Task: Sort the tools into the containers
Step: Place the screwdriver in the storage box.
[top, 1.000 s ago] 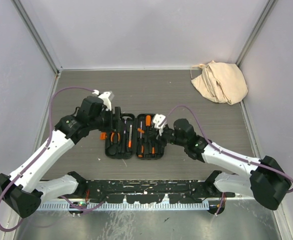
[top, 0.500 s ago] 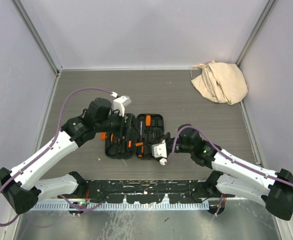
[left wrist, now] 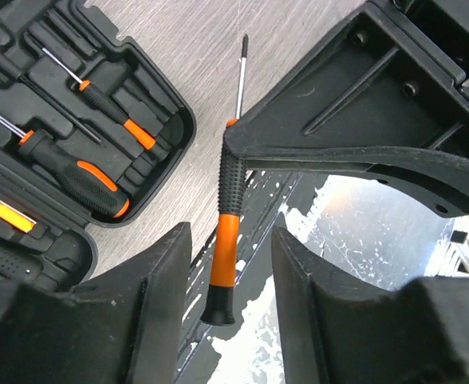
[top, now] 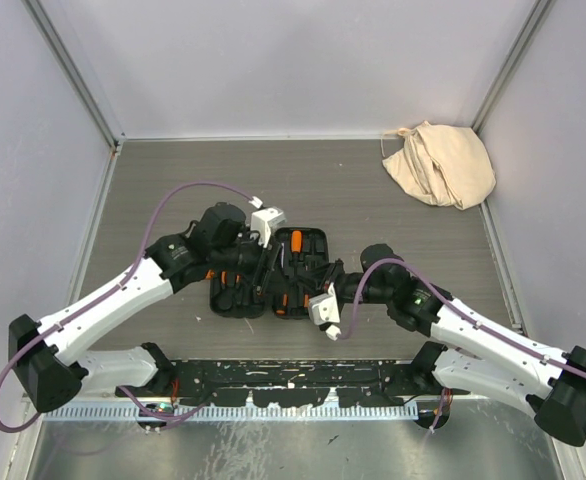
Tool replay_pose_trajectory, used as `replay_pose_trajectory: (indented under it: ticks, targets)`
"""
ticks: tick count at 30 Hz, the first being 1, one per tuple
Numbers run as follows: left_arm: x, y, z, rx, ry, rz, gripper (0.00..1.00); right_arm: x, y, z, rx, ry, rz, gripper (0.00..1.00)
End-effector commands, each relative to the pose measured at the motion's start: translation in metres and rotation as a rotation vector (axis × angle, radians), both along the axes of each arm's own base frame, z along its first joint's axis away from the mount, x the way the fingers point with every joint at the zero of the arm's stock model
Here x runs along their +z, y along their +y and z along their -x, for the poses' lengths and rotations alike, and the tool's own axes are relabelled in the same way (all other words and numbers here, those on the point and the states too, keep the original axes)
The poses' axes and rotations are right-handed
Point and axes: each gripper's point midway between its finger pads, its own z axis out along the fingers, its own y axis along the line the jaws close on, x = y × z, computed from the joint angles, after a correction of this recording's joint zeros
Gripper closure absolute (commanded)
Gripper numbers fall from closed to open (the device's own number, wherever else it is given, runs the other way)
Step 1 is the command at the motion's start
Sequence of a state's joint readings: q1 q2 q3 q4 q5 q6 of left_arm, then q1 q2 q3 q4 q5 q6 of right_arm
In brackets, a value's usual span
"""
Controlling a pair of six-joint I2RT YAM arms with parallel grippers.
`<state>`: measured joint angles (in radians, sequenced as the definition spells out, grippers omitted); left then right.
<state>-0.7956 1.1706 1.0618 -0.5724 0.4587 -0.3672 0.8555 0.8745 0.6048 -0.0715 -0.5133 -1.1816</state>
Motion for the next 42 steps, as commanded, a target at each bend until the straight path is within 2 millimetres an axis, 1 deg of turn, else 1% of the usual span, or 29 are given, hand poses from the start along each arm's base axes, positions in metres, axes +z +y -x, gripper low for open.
replay_pose_trajectory:
  ticks: [1, 8, 12, 13, 15, 16, 19, 20, 22, 25, 26, 28, 29, 33, 37, 39, 42]
  targets:
    - [0.009, -0.011, 0.006, -0.075, -0.045, 0.040, 0.57, 0.031, 0.002, -0.003, 0.008, -0.104, -0.041, 0.99]
    - [0.008, -0.012, 0.010, -0.100, -0.041, 0.043, 0.86, 0.031, 0.001, -0.005, 0.001, -0.109, -0.037, 0.99]
    - [0.006, -0.013, 0.010, -0.102, -0.035, 0.035, 0.99, 0.032, 0.001, -0.004, 0.001, -0.106, -0.043, 0.98]
    - [0.005, -0.013, 0.009, -0.100, -0.034, 0.031, 1.00, 0.033, 0.001, -0.003, 0.002, -0.104, -0.046, 0.96]
    - [0.004, -0.012, 0.007, -0.089, -0.036, 0.019, 1.00, 0.033, 0.000, -0.002, 0.004, -0.098, -0.049, 0.79]
    - [0.003, -0.011, 0.005, -0.082, -0.040, 0.011, 1.00, 0.034, 0.000, -0.001, 0.005, -0.090, -0.054, 0.72]
    - [0.002, -0.008, 0.000, -0.053, -0.059, -0.006, 1.00, 0.036, -0.001, 0.003, -0.004, -0.043, -0.075, 0.57]
    - [0.002, -0.007, -0.002, -0.041, -0.067, -0.010, 1.00, 0.037, -0.002, 0.004, -0.011, -0.018, -0.086, 0.53]
    - [0.003, -0.004, -0.008, -0.004, -0.088, -0.026, 1.00, 0.039, -0.003, 0.007, -0.034, 0.062, -0.113, 0.47]
    - [0.006, 0.001, -0.015, 0.043, -0.116, -0.035, 1.00, 0.048, -0.003, 0.009, -0.103, 0.235, -0.194, 0.37]
    - [0.007, 0.002, -0.017, 0.059, -0.126, -0.037, 1.00, 0.051, -0.004, 0.006, -0.146, 0.290, -0.226, 0.34]
    - [0.010, 0.004, -0.022, 0.089, -0.145, -0.036, 1.00, 0.056, -0.006, 0.000, -0.234, 0.423, -0.311, 0.31]
    - [0.011, 0.005, -0.024, 0.101, -0.153, -0.036, 1.00, 0.056, -0.007, -0.001, -0.287, 0.530, -0.367, 0.31]
    - [0.011, 0.008, -0.032, 0.145, -0.174, -0.040, 1.00, 0.058, -0.012, -0.013, -0.454, 0.775, -0.511, 0.35]
    - [0.008, 0.012, -0.041, 0.206, -0.187, -0.057, 1.00, 0.041, -0.019, -0.031, -0.657, 0.968, -0.608, 0.34]
    - [0.007, 0.014, -0.045, 0.237, -0.193, -0.063, 1.00, 0.036, -0.018, -0.033, -0.705, 1.047, -0.638, 0.33]
    - [0.007, 0.015, -0.049, 0.263, -0.197, -0.057, 1.00, 0.036, -0.012, -0.032, -0.710, 1.169, -0.712, 0.32]
